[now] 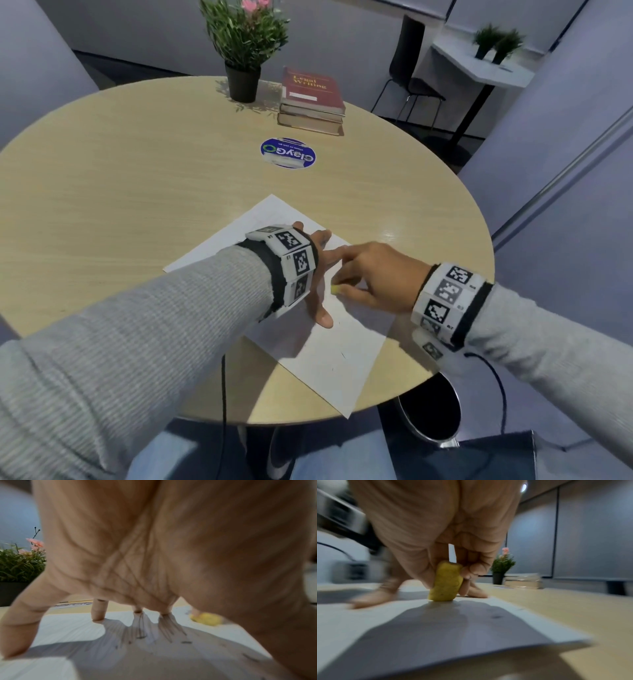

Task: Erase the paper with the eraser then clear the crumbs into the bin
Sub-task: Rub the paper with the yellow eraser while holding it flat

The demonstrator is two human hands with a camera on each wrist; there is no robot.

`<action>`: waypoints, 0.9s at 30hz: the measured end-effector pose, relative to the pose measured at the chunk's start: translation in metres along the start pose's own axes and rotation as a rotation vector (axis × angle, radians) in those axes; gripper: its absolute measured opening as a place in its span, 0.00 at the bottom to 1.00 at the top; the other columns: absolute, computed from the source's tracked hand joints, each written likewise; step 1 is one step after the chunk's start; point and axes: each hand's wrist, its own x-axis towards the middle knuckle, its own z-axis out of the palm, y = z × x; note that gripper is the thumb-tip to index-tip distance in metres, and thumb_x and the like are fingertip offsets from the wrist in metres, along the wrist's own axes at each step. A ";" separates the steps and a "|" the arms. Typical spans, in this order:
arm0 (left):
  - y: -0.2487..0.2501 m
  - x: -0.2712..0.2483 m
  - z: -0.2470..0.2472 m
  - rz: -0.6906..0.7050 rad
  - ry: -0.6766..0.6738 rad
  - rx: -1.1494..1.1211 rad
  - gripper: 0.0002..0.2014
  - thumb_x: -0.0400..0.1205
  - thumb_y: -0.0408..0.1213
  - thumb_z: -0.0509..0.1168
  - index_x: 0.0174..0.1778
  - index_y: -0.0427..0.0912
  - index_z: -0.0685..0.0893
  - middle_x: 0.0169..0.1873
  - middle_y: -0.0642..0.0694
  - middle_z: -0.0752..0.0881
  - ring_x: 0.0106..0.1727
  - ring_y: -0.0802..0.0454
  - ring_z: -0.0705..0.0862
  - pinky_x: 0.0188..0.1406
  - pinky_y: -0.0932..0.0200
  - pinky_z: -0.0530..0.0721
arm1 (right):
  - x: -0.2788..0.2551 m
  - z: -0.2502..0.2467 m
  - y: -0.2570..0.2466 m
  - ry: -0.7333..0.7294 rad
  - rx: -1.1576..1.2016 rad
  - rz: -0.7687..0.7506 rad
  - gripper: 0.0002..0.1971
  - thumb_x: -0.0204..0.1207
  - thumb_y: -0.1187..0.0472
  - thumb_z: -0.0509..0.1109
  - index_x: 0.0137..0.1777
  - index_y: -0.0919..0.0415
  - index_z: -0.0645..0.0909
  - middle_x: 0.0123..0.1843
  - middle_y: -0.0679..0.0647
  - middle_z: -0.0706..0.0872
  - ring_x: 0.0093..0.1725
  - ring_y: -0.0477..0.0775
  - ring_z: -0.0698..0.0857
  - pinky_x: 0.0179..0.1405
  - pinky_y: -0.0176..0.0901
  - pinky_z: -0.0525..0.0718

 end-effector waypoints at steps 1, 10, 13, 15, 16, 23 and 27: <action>0.001 -0.001 0.000 0.005 -0.006 -0.021 0.70 0.47 0.82 0.66 0.81 0.63 0.36 0.84 0.41 0.39 0.80 0.28 0.48 0.76 0.28 0.52 | 0.003 -0.005 0.013 0.045 -0.004 0.065 0.10 0.76 0.55 0.67 0.47 0.56 0.89 0.40 0.49 0.82 0.40 0.55 0.83 0.41 0.45 0.80; -0.011 -0.002 -0.004 -0.039 0.035 -0.038 0.71 0.38 0.86 0.55 0.82 0.63 0.48 0.74 0.47 0.60 0.66 0.33 0.63 0.67 0.34 0.67 | 0.009 -0.007 0.041 0.077 -0.034 0.180 0.11 0.78 0.55 0.67 0.53 0.55 0.89 0.40 0.50 0.77 0.40 0.50 0.76 0.41 0.42 0.74; -0.012 -0.004 -0.002 -0.061 0.023 -0.034 0.66 0.50 0.84 0.62 0.82 0.62 0.46 0.75 0.47 0.58 0.67 0.33 0.62 0.68 0.35 0.67 | 0.009 -0.007 0.041 0.104 -0.038 0.195 0.11 0.78 0.55 0.67 0.53 0.55 0.89 0.40 0.50 0.76 0.42 0.54 0.78 0.41 0.43 0.75; -0.009 -0.003 -0.002 -0.071 0.017 -0.032 0.63 0.55 0.81 0.66 0.83 0.62 0.44 0.76 0.46 0.57 0.69 0.32 0.60 0.70 0.34 0.66 | 0.006 -0.003 0.033 0.124 -0.043 0.159 0.11 0.78 0.55 0.67 0.52 0.56 0.89 0.39 0.51 0.77 0.41 0.56 0.79 0.40 0.44 0.75; -0.009 -0.002 -0.002 -0.081 0.014 -0.039 0.63 0.54 0.80 0.66 0.82 0.63 0.44 0.77 0.46 0.56 0.70 0.31 0.59 0.70 0.34 0.65 | 0.004 0.000 0.025 0.123 -0.037 0.113 0.11 0.78 0.55 0.67 0.51 0.57 0.89 0.39 0.53 0.78 0.40 0.56 0.80 0.39 0.45 0.77; -0.010 0.003 0.002 -0.098 0.015 -0.028 0.65 0.52 0.83 0.63 0.82 0.65 0.41 0.78 0.47 0.54 0.71 0.31 0.59 0.71 0.34 0.65 | 0.004 -0.009 0.032 0.117 0.010 0.174 0.12 0.77 0.53 0.68 0.52 0.57 0.89 0.38 0.50 0.80 0.41 0.54 0.81 0.44 0.46 0.81; -0.009 0.004 0.001 -0.114 -0.029 -0.016 0.68 0.48 0.84 0.62 0.81 0.66 0.38 0.79 0.47 0.51 0.74 0.29 0.54 0.72 0.33 0.63 | -0.001 0.005 0.003 0.057 0.035 0.012 0.11 0.77 0.53 0.67 0.48 0.56 0.89 0.38 0.53 0.81 0.39 0.52 0.78 0.42 0.46 0.80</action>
